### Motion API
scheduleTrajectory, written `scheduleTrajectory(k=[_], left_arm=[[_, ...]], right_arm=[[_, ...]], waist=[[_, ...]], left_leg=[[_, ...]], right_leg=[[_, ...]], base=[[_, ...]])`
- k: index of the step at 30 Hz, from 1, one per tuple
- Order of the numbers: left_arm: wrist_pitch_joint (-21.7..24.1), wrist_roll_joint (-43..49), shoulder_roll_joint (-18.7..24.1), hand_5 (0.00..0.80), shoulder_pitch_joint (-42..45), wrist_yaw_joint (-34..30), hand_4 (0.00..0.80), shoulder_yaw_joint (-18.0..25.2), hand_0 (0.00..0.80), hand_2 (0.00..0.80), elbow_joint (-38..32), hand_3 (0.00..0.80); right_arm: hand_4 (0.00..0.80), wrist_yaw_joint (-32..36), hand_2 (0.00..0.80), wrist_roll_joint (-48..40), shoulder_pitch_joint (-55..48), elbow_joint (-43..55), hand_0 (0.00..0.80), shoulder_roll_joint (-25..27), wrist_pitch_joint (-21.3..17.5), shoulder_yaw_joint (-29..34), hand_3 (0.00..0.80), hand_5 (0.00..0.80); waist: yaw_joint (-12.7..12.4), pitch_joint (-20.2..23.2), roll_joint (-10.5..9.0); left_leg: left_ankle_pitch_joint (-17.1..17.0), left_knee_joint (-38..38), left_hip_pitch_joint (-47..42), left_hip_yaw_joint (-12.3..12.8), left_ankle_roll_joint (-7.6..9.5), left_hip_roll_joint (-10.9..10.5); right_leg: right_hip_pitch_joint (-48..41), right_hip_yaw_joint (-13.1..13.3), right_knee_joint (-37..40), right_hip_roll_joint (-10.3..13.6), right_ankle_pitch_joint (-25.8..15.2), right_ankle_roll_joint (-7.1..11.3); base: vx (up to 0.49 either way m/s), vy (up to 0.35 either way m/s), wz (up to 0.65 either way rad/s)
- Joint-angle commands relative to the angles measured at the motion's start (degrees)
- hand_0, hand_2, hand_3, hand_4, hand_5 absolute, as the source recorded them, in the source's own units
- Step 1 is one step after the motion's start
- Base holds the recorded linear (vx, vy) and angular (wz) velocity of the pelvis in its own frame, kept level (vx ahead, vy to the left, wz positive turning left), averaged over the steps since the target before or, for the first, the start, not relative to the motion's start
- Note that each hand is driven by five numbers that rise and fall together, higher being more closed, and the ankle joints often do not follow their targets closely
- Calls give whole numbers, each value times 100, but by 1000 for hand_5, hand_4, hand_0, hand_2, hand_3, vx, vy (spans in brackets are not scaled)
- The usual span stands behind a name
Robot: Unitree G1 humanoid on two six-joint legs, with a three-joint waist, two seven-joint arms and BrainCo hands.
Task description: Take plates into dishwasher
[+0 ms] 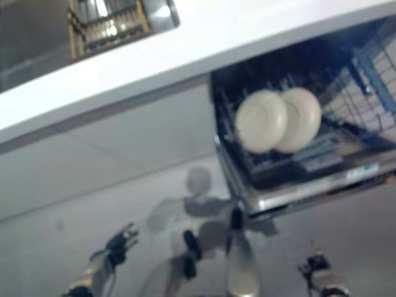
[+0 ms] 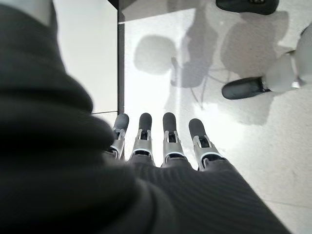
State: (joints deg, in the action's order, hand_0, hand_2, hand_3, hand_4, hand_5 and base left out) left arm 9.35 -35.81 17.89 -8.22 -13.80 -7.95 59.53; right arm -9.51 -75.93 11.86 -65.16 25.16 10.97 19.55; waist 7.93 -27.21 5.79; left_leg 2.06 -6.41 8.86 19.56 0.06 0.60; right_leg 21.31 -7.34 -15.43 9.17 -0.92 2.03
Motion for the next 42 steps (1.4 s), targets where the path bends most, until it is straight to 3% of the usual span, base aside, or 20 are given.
scheduleTrajectory(k=[1,5,10,11,14,18,23,28,37,39,42], left_arm=[[331,-379,-261,0,174,-42,0,-114,0,0,-101,0],[298,-531,-396,0,209,70,0,-216,0,0,-281,0],[284,-706,-462,0,145,192,0,-322,0,0,-336,0],[277,-755,-484,0,150,233,0,-346,0,0,-346,0],[201,-755,-507,0,194,268,0,-384,0,0,-355,0],[122,-743,-456,0,315,295,0,-510,0,0,-384,0],[11,-764,-295,0,480,351,0,-481,0,0,-518,0],[-106,-640,-90,0,623,270,0,-366,0,0,-652,0],[-48,-527,29,0,760,95,0,-377,0,0,-719,0],[-67,-523,67,0,755,82,0,-371,0,0,-705,0],[-45,-490,101,0,751,55,0,-361,0,0,-622,0]], right_arm=[[0,508,0,-904,209,446,0,17,-494,-173,0,0],[0,822,0,-1177,643,776,0,65,-843,-380,0,0],[0,1012,0,-1232,1477,620,0,447,-869,-421,0,0],[0,1128,0,-1208,1726,524,0,577,-885,-396,0,0],[0,1381,0,-1116,2232,298,0,829,-809,-379,0,0],[0,1404,0,-854,3172,174,0,1270,-773,-570,0,0],[0,1616,0,-617,4282,640,0,1525,-1033,-1197,0,0],[0,2049,0,-565,4965,1236,0,1608,-1247,-1730,0,0],[0,2122,0,-562,5443,1363,0,1775,-967,-1972,0,0],[0,2020,0,-286,5452,1264,0,1826,-903,-1998,0,0],[0,1923,0,-98,5402,1035,0,1908,-764,-2043,0,0]], waist=[[31,-55,123],[-47,-94,257],[-258,-49,348],[-359,-13,388],[-548,38,421],[-820,115,455],[-1042,168,444],[-1199,218,335],[-1292,290,172],[-1303,328,149],[-1308,364,73]], left_leg=[[800,-1719,640,-326,142,-104],[998,-2184,877,-369,193,-117],[1215,-2714,1139,-486,217,-99],[1455,-2974,1183,-620,204,-108],[1671,-3457,1363,-701,253,-91],[1760,-3945,1598,-855,267,-87],[1642,-4182,1801,-969,255,-48],[1317,-4088,1789,-1096,177,27],[729,-3769,1549,-1108,115,153],[873,-3837,1481,-1180,73,166],[747,-3784,1451,-1119,114,206]], right_leg=[[422,101,-393,270,-195,246],[602,81,-974,291,161,94],[752,-41,-1637,415,542,-59],[759,-26,-1966,442,827,-66],[853,-109,-2487,593,1089,-158],[950,-181,-2922,742,1268,-250],[1049,-194,-3195,731,1374,-329],[903,-240,-3071,654,1324,-318],[465,-419,-2568,581,1019,-352],[376,-357,-2619,552,1154,-299],[291,-431,-2503,570,1007,-362]], base=[[-72,143,0],[-16,54,8],[3,22,18],[90,-8,30],[54,-39,25],[14,-74,24],[-6,-64,0],[-4,-87,-5],[-6,-48,-2],[18,-21,13],[11,-20,13]])
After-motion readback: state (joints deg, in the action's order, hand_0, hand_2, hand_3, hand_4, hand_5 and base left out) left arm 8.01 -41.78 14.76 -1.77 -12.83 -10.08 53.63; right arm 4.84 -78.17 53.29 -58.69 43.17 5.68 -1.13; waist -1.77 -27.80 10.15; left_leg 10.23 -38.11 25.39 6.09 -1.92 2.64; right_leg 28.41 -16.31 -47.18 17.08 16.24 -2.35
